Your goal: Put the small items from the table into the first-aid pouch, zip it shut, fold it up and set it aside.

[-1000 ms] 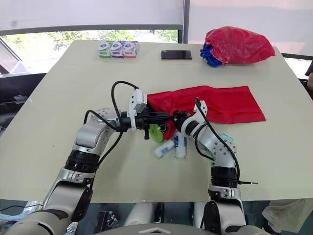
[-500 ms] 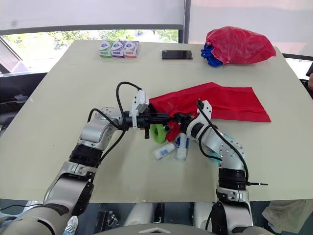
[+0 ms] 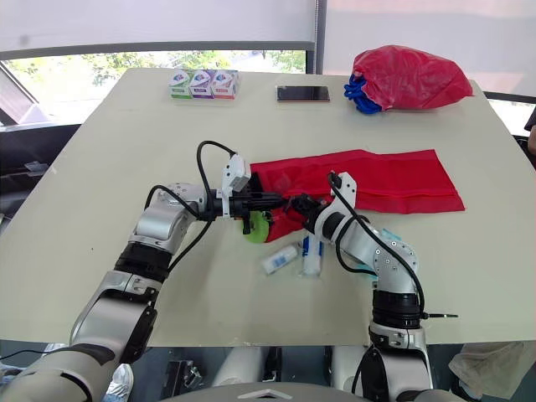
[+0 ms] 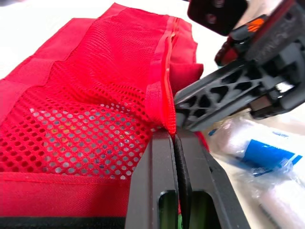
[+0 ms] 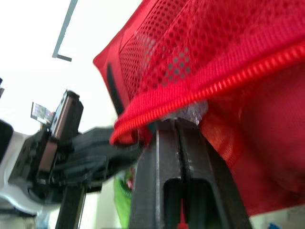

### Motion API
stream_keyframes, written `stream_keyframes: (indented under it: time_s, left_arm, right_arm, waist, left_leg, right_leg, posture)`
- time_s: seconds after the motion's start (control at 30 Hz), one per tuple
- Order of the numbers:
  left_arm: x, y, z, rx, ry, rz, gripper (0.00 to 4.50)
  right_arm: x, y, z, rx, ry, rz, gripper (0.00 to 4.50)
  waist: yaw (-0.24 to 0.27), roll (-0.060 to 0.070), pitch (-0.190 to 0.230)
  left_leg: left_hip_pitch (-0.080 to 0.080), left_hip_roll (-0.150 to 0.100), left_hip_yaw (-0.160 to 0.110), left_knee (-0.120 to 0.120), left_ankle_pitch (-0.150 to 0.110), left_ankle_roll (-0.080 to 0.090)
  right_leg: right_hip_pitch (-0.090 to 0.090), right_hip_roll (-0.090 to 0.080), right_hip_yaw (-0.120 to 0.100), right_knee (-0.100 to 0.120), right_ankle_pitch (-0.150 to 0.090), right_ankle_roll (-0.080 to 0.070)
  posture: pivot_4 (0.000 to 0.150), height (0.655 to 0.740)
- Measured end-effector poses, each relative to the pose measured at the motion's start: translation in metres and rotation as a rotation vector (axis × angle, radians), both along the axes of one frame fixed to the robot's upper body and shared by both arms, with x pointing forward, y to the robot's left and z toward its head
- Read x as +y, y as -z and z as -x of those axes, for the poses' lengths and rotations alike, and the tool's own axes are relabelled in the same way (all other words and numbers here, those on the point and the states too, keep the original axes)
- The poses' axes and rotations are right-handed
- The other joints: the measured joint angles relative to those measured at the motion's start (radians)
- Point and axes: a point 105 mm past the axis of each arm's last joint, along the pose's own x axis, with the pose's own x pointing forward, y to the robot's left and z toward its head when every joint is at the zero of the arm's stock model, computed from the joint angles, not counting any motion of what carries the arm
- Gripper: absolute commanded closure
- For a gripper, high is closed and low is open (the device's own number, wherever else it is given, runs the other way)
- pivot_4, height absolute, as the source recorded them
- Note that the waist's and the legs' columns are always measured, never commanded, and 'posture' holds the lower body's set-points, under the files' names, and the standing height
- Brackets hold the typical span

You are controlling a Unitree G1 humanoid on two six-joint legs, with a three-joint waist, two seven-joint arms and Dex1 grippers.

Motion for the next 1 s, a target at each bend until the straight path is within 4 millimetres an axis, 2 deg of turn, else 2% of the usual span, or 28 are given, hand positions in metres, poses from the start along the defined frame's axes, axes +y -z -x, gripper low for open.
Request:
stream_keyframes:
  time_s: [0.33,0.5,0.63,0.73,0.8,0.9,0.97,1.0]
  left_arm:
    - [0.008,0.002,-0.01,-0.034,-0.011,-0.028,4.5]
    - [0.02,0.005,-0.017,-0.079,-0.019,-0.092,4.5]
    - [0.027,0.006,-0.019,-0.097,-0.02,-0.126,4.5]
    - [0.034,0.009,-0.02,-0.086,-0.03,-0.14,4.5]
    - [0.042,0.007,-0.021,-0.086,-0.043,-0.156,4.5]
    - [0.066,0.004,-0.024,-0.104,-0.09,-0.204,4.5]
    - [0.077,0.004,-0.025,-0.114,-0.122,-0.223,4.5]
    - [0.08,0.005,-0.026,-0.113,-0.132,-0.225,4.5]
  right_arm:
    - [-0.007,-0.004,0.006,-0.073,-0.058,0.112,4.46]
    - [-0.016,-0.019,0.012,-0.243,-0.105,0.205,4.46]
    - [-0.037,-0.038,0.019,-0.477,-0.1,0.307,4.46]
    - [-0.056,-0.043,0.027,-0.611,-0.098,0.405,4.46]
    - [-0.07,-0.045,0.04,-0.709,-0.156,0.481,4.46]
    - [-0.094,-0.047,0.061,-0.793,-0.261,0.566,3.63]
    - [-0.105,-0.051,0.069,-0.82,-0.311,0.586,2.64]
    - [-0.107,-0.054,0.071,-0.83,-0.318,0.589,2.28]
  waist:
    - [-0.001,0.0,0.0]
    - [0.0,0.0,0.0]
    - [0.002,0.0,0.0]
    - [0.002,-0.001,0.0]
    - [0.003,-0.001,0.0]
    - [0.0,-0.001,0.0]
    - [0.001,-0.001,0.0]
    - [0.001,-0.001,0.0]
  left_leg:
    - [0.0,0.0,0.0,0.0,0.0,0.0]
    - [0.0,0.0,0.0,0.0,0.0,0.0]
    - [-0.001,-0.001,0.0,0.0,-0.001,0.001]
    - [-0.001,-0.001,0.0,0.0,-0.001,0.001]
    - [-0.001,-0.001,-0.001,0.0,-0.001,0.001]
    - [0.0,0.0,0.001,0.0,-0.001,0.001]
    - [0.001,0.001,0.001,0.0,-0.001,0.001]
    - [0.001,0.001,0.001,0.0,-0.001,0.001]
  right_leg:
    - [0.0,0.0,0.0,0.0,0.0,0.0]
    - [0.0,0.0,0.0,-0.001,0.0,0.0]
    - [0.0,0.0,-0.001,-0.001,0.0,0.0]
    - [0.0,0.0,-0.001,-0.002,0.0,0.0]
    - [0.0,0.001,-0.001,-0.002,0.0,0.001]
    - [0.0,0.001,0.0,-0.002,0.0,0.001]
    - [0.0,0.002,0.0,-0.001,0.0,0.0]
    - [0.001,0.002,0.0,-0.001,0.0,0.0]
  posture:
    - [0.15,0.74]
    - [0.15,0.74]
    - [0.15,0.74]
    - [0.15,0.74]
    - [0.15,0.74]
    - [0.15,0.74]
    - [0.15,0.74]
    - [0.15,0.74]
